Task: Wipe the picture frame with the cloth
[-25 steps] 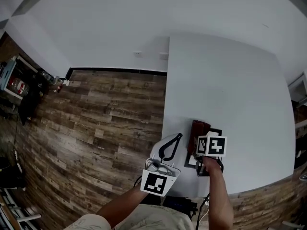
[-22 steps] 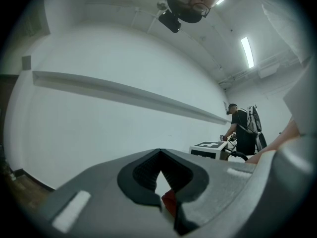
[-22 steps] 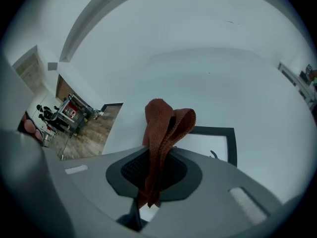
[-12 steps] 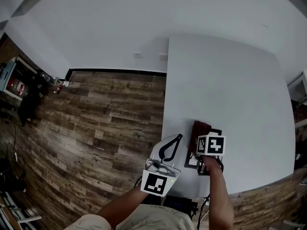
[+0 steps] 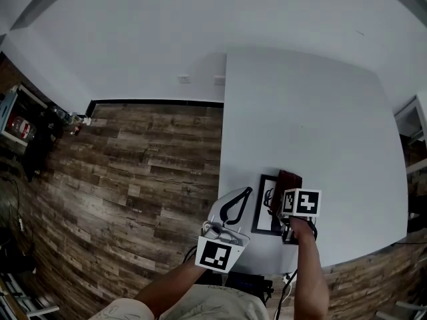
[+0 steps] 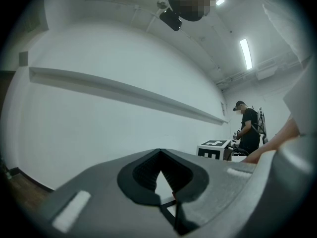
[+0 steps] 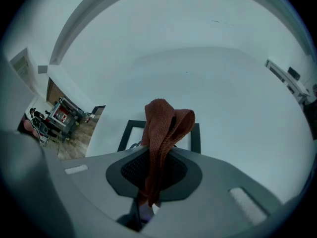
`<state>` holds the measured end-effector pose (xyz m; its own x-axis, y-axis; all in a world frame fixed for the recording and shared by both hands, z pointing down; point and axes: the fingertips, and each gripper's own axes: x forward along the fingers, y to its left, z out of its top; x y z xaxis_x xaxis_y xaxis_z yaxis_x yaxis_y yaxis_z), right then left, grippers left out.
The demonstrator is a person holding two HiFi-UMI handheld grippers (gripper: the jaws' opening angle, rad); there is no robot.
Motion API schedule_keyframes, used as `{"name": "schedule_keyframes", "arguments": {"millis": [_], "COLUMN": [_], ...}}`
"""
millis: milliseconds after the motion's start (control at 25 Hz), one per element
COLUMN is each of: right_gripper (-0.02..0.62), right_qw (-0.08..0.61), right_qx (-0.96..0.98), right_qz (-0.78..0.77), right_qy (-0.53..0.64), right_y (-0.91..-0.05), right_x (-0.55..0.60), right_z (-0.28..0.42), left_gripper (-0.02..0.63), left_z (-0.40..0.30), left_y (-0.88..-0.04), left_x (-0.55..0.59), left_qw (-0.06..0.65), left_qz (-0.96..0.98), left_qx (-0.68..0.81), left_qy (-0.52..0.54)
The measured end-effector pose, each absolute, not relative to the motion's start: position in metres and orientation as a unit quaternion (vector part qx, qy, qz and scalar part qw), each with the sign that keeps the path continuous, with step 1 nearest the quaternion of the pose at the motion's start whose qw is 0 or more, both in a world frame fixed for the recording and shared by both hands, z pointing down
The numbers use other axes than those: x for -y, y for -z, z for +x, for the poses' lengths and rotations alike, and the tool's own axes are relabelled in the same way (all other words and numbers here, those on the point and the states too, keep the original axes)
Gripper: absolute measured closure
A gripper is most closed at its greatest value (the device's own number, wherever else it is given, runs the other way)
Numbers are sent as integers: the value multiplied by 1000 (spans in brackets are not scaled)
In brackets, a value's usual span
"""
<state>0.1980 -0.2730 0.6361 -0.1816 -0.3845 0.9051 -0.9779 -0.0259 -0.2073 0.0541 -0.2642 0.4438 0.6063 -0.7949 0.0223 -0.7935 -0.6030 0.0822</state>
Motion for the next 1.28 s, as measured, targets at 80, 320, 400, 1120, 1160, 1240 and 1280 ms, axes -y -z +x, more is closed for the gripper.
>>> {"name": "schedule_keyframes", "arguments": {"millis": [80,320,400,1120,1160,1240,1280], "right_gripper": [534,534,534,534,534,534,534], "right_qw": [327,336,339,336,333,325,322], "right_qx": [612,593,588,608,615,630,637], "right_qz": [557,575,579,573,568,556,550], "right_qy": [-456,-452,-451,-435,-434,-434,-433], "right_y": [-635,-634,-633,-615,-611,-605,-602], "right_x": [271,263,261,254,255,255,255], "right_z": [208,237,245,230,223,205,196], "left_gripper": [606,606,606,606,606,606,606], "left_z": [57,64,66,69,68,65,64], "left_y": [-444,-450,-452,-448,-448,-447,-447], "left_x": [264,264,264,262,262,262,262], "left_qw": [44,49,51,54,53,51,50], "left_qz": [896,898,898,896,895,895,894], "left_qx": [441,438,437,441,442,444,445], "left_qy": [8,7,7,16,16,15,15]}}
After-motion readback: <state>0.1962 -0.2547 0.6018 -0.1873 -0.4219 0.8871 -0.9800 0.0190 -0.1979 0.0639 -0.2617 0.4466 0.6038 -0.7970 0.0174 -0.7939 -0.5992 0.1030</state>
